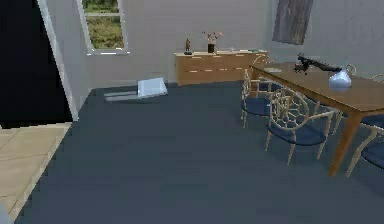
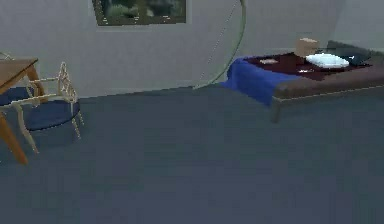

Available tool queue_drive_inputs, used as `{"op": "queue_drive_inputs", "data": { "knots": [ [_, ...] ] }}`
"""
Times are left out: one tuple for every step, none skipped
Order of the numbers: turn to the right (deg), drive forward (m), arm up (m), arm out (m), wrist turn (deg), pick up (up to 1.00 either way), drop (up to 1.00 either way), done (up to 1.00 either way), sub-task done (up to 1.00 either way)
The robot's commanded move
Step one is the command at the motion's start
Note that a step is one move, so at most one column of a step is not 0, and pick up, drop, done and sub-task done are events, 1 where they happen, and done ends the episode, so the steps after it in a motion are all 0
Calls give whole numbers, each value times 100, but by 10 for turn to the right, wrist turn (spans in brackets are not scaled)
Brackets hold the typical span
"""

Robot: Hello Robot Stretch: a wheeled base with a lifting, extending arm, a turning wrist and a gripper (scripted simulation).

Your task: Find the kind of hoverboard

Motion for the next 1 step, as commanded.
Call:
{"op": "queue_drive_inputs", "data": {
  "knots": [
    [0,100,0,0,0,0,0,0,0]
  ]
}}
